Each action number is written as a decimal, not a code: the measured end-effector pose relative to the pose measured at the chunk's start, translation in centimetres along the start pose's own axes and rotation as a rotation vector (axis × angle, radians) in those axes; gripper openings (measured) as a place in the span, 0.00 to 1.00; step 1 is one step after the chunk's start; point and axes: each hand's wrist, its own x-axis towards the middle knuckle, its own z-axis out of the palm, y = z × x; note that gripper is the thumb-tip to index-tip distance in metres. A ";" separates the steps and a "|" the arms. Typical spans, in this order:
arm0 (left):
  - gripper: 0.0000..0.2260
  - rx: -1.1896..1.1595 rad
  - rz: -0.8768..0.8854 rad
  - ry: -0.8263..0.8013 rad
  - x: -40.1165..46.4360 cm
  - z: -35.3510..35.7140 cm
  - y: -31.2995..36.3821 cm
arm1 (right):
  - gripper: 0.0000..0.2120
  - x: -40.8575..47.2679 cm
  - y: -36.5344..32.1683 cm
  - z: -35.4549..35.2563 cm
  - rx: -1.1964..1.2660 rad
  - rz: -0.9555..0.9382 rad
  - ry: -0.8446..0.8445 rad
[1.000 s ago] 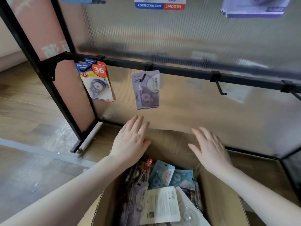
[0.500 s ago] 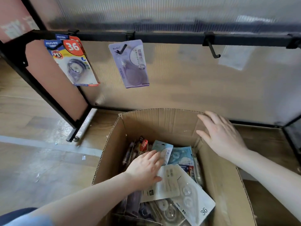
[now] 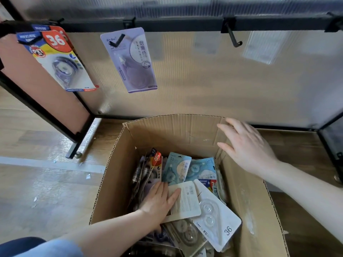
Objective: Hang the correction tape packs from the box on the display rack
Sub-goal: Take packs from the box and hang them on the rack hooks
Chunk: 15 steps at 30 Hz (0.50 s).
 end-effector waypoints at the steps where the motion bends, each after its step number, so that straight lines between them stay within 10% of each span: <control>1: 0.51 -0.015 -0.006 -0.004 0.0 0.1 0.0 | 0.24 0.0 0.0 0.0 -0.001 -0.002 0.000; 15: 0.36 -0.038 -0.024 0.203 -1.9 -0.4 -0.2 | 0.25 -0.6 0.3 -0.4 0.002 -0.010 -0.026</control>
